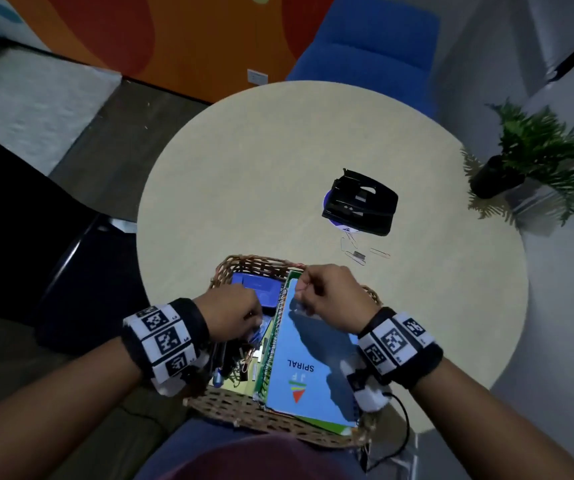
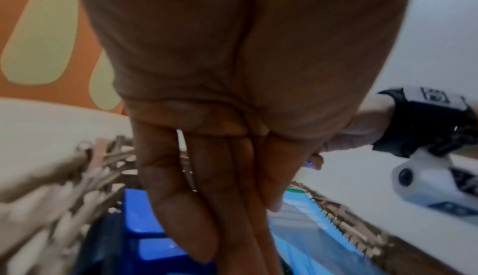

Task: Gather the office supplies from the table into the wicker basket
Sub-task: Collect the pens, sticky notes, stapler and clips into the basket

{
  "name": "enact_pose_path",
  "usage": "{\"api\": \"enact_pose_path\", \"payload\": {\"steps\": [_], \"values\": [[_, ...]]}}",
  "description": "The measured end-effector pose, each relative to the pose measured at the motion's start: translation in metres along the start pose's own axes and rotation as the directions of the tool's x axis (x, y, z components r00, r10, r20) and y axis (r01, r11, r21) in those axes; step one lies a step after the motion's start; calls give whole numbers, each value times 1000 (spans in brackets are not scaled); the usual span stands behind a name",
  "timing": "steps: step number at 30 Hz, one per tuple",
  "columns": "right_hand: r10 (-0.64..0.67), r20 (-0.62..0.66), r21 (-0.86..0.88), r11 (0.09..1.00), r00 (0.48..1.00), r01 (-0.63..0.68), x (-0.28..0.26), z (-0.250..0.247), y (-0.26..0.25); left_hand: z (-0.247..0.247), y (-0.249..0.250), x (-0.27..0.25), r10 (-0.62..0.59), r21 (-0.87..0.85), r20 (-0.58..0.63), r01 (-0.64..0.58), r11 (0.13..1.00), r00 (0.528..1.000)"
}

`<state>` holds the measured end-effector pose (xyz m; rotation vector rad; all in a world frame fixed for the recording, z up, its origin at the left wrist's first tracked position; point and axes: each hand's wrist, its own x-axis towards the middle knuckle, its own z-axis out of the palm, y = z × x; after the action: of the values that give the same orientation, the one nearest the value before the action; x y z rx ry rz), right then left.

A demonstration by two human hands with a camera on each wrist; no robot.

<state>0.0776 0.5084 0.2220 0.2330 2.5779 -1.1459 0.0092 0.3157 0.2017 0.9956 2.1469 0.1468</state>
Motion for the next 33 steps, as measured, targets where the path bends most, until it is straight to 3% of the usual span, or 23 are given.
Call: {"api": "enact_pose_path", "payload": {"steps": [3, 9, 11, 13, 16, 19, 22, 24, 26, 29, 31, 33], "values": [[-27, 75, 9, 1000, 997, 27, -3, 27, -17, 6, -13, -8, -65, 100, -90, 74, 992, 994], [2, 261, 20, 1000, 965, -7, -6, 61, -32, -12, -35, -17, -107, 84, -202, 126, 989, 974], [42, 172, -56, 998, 984, -33, -3, 55, -27, -22, -33, -17, -112, 68, -214, 129, 989, 970], [87, -28, -85, 992, 996, -89, 2, 36, -11, -34, -24, -15, -95, 101, -250, 123, 987, 964], [178, -252, -77, 976, 951, -203, 6, -9, 21, -54, -8, -1, 0, 171, -354, 65, 983, 935], [270, -383, -76, 944, 883, -322, 11, -51, 61, -76, 11, 34, 66, 198, -378, 11, 980, 923], [356, -425, -95, 897, 833, -431, 24, -76, 101, -95, 39, 83, 205, 298, -296, -114, 948, 933], [408, -386, -85, 878, 828, -472, 35, -81, 122, -101, 51, 118, 280, 371, -194, -194, 908, 940], [438, -323, -103, 865, 839, -491, 44, -80, 137, -102, 58, 152, 278, 483, -87, -204, 852, 957], [405, -248, -211, 864, 880, -457, 56, -77, 152, -103, 70, 190, 238, 679, 36, -199, 707, 971], [358, -270, -261, 867, 894, -425, 64, -75, 159, -100, 76, 208, 279, 775, 134, -276, 568, 951], [336, -302, -293, 858, 892, -422, 69, -72, 165, -93, 83, 221, 291, 704, 161, -316, 636, 943]]}}
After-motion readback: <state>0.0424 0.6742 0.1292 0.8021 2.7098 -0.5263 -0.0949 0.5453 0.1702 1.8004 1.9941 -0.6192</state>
